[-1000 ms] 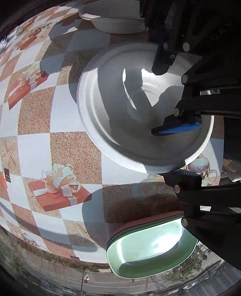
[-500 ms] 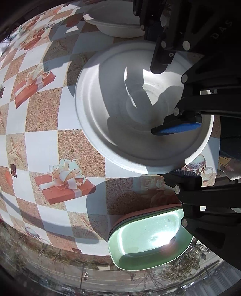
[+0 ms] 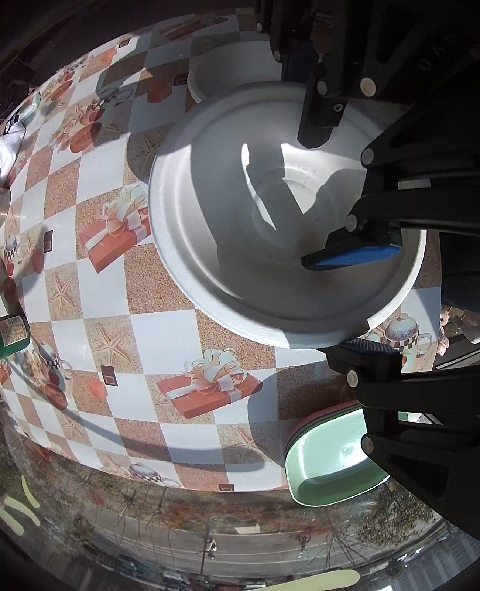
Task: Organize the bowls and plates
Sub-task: 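Lift the bowl with both grippers and carry it toward the bowl stack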
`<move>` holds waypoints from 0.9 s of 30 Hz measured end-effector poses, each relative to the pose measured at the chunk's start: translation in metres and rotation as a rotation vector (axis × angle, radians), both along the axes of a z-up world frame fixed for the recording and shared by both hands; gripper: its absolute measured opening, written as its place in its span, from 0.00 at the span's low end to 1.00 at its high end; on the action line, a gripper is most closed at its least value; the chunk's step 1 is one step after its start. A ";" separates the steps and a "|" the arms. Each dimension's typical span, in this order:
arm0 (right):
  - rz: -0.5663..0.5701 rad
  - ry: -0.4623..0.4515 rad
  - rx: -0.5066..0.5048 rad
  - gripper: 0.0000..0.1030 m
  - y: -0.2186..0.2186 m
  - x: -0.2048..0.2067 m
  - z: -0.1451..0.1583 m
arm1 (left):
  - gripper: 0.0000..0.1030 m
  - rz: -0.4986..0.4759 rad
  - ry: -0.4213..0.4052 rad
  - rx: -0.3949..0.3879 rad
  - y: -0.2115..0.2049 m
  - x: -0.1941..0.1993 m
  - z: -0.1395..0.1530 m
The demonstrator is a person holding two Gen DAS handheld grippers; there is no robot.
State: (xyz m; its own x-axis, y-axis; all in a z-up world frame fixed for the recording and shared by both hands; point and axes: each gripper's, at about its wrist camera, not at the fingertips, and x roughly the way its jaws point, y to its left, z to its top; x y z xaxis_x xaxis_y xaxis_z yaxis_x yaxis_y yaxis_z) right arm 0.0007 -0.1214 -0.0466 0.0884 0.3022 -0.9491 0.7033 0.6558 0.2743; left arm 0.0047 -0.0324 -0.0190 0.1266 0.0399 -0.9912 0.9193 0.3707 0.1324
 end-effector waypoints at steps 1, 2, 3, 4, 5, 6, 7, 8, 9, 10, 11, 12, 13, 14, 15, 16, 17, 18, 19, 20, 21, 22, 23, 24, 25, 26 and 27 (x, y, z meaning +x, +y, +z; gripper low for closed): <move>-0.012 -0.003 -0.004 0.19 -0.002 -0.004 0.001 | 0.35 -0.013 -0.003 -0.005 -0.004 -0.005 0.002; -0.024 -0.005 -0.009 0.19 -0.005 -0.007 0.003 | 0.35 -0.027 -0.004 -0.010 -0.012 -0.004 0.005; -0.038 -0.009 -0.014 0.19 -0.005 -0.013 0.004 | 0.35 -0.040 -0.006 -0.014 -0.016 -0.006 0.007; -0.051 -0.011 -0.017 0.19 -0.007 -0.017 0.005 | 0.35 -0.055 -0.010 -0.020 -0.018 -0.008 0.008; -0.065 -0.013 -0.022 0.19 -0.010 -0.021 0.007 | 0.35 -0.069 -0.013 -0.024 -0.025 -0.013 0.013; -0.079 -0.016 -0.027 0.19 -0.012 -0.025 0.010 | 0.35 -0.082 -0.013 -0.029 -0.029 -0.016 0.016; -0.094 -0.019 -0.030 0.19 -0.017 -0.027 0.016 | 0.35 -0.096 -0.014 -0.035 -0.035 -0.021 0.020; -0.109 -0.023 -0.034 0.19 -0.020 -0.032 0.018 | 0.35 -0.109 -0.014 -0.042 -0.039 -0.024 0.022; -0.128 -0.026 -0.036 0.19 -0.024 -0.036 0.020 | 0.35 -0.121 -0.011 -0.047 -0.043 -0.027 0.024; -0.144 -0.026 -0.035 0.19 -0.025 -0.041 0.020 | 0.35 -0.134 -0.008 -0.049 -0.047 -0.030 0.024; -0.163 -0.025 -0.033 0.19 -0.028 -0.046 0.020 | 0.35 -0.149 -0.006 -0.050 -0.051 -0.034 0.025; -0.182 -0.023 -0.033 0.19 -0.030 -0.053 0.020 | 0.35 -0.167 -0.006 -0.050 -0.055 -0.039 0.026; -0.197 -0.020 -0.034 0.19 -0.032 -0.058 0.020 | 0.35 -0.186 -0.007 -0.049 -0.059 -0.044 0.026; -0.212 -0.017 -0.034 0.19 -0.035 -0.064 0.021 | 0.35 -0.206 -0.008 -0.048 -0.064 -0.050 0.027; -0.227 -0.014 -0.034 0.19 -0.037 -0.070 0.021 | 0.35 -0.225 -0.006 -0.047 -0.068 -0.056 0.027; -0.241 -0.011 -0.034 0.19 -0.040 -0.076 0.022 | 0.35 -0.245 -0.003 -0.046 -0.071 -0.062 0.027; -0.253 -0.006 -0.035 0.19 -0.041 -0.082 0.021 | 0.35 -0.265 0.001 -0.045 -0.074 -0.067 0.027; -0.264 -0.002 -0.035 0.19 -0.042 -0.088 0.021 | 0.35 -0.284 0.006 -0.043 -0.077 -0.073 0.026; -0.273 0.004 -0.035 0.19 -0.043 -0.093 0.020 | 0.35 -0.302 0.012 -0.040 -0.079 -0.079 0.025; -0.283 0.010 -0.034 0.19 -0.045 -0.099 0.019 | 0.35 -0.316 0.017 -0.038 -0.081 -0.083 0.024; -0.290 0.015 -0.033 0.19 -0.046 -0.103 0.018 | 0.35 -0.331 0.025 -0.032 -0.083 -0.088 0.021; -0.299 0.020 -0.030 0.19 -0.046 -0.108 0.016 | 0.36 -0.344 0.033 -0.026 -0.084 -0.093 0.019; -0.306 0.025 -0.027 0.19 -0.046 -0.111 0.015 | 0.36 -0.353 0.038 -0.020 -0.085 -0.096 0.017; -0.313 0.031 -0.024 0.19 -0.047 -0.116 0.013 | 0.36 -0.360 0.045 -0.014 -0.087 -0.100 0.014; -0.318 0.036 -0.023 0.19 -0.047 -0.119 0.012 | 0.36 -0.365 0.050 -0.011 -0.088 -0.103 0.012; -0.324 0.044 -0.023 0.19 -0.047 -0.122 0.010 | 0.36 -0.367 0.054 -0.007 -0.090 -0.106 0.009; -0.326 0.052 -0.025 0.19 -0.047 -0.124 0.008 | 0.36 -0.370 0.056 -0.004 -0.091 -0.109 0.007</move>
